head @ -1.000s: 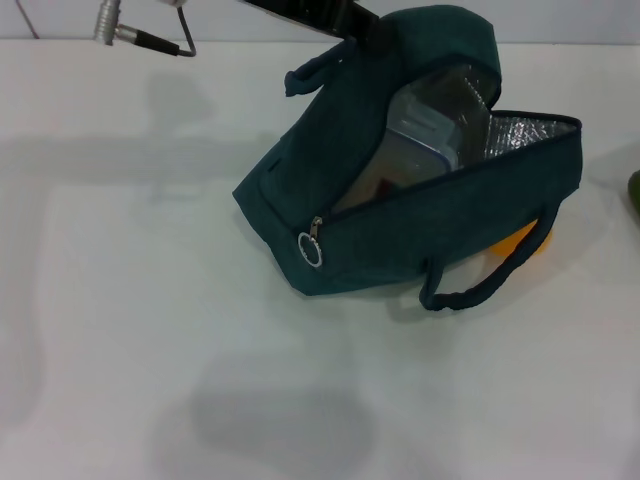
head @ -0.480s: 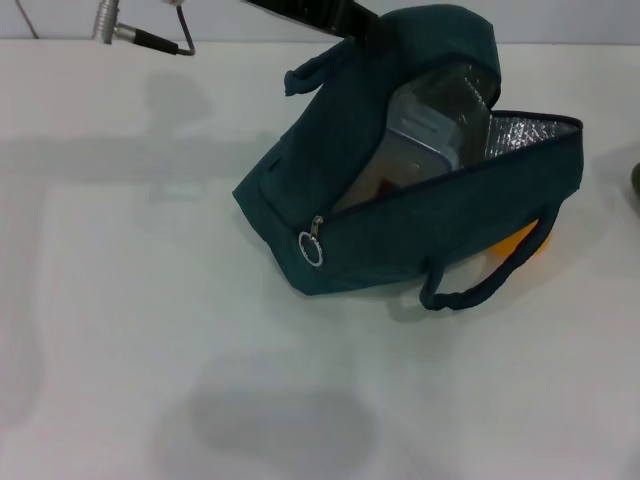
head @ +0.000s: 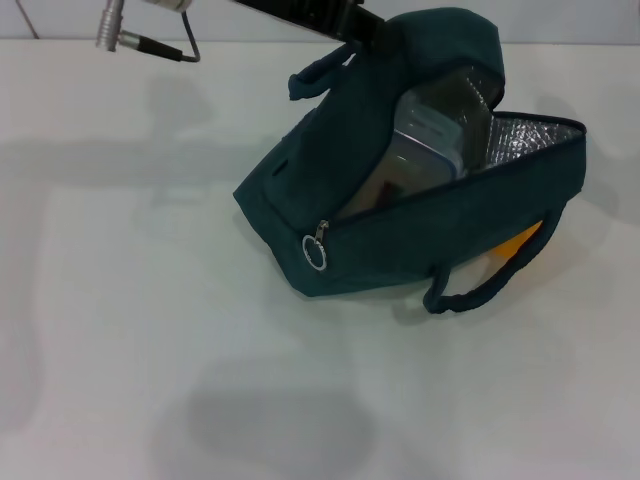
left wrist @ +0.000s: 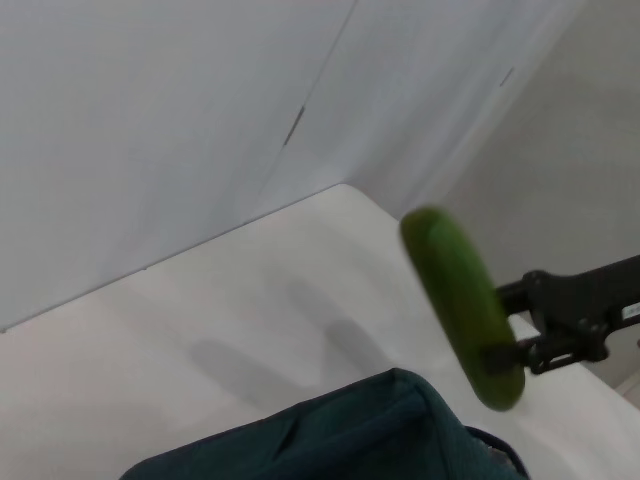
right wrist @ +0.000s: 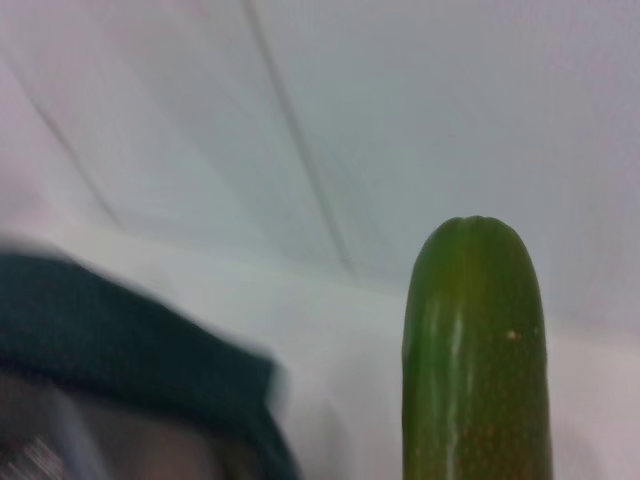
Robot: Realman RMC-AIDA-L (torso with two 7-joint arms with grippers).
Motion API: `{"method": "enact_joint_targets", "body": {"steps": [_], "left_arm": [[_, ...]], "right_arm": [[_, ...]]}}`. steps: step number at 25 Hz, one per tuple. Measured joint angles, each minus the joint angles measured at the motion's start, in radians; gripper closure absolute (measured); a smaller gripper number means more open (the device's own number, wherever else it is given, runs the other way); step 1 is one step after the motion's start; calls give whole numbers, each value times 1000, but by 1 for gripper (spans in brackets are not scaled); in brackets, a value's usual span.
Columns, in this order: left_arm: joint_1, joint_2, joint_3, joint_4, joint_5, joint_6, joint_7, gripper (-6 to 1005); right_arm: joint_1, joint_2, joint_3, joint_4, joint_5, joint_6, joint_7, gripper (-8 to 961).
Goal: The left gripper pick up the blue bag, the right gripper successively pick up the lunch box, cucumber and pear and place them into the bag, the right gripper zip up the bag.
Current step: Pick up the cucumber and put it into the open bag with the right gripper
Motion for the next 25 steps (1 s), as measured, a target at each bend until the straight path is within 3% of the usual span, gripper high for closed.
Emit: {"method": "enact_joint_targets", "body": {"steps": [2, 6, 12, 13, 14, 23, 25], "left_arm": [[0, 0, 3, 0, -10, 1, 0, 951], [0, -4, 3, 1, -13, 3, 0, 951], [-1, -14, 3, 2, -13, 1, 4, 951], [-1, -14, 3, 2, -13, 1, 4, 951], [-3, -14, 3, 2, -13, 0, 4, 951], [-10, -23, 1, -1, -13, -7, -11, 952], [-10, -23, 0, -1, -13, -7, -11, 952]], "right_arm": [[-30, -2, 5, 23, 153, -2, -82, 365], [-55, 14, 5, 97, 380, -41, -251, 365], [-54, 83, 2, 196, 563, -113, -542, 364], [-54, 83, 2, 196, 563, -113, -542, 364], [-40, 108, -18, 244, 569, -114, -638, 364], [92, 116, -88, 609, 600, -78, -1009, 364], [97, 117, -93, 621, 600, -79, -1020, 364]]}}
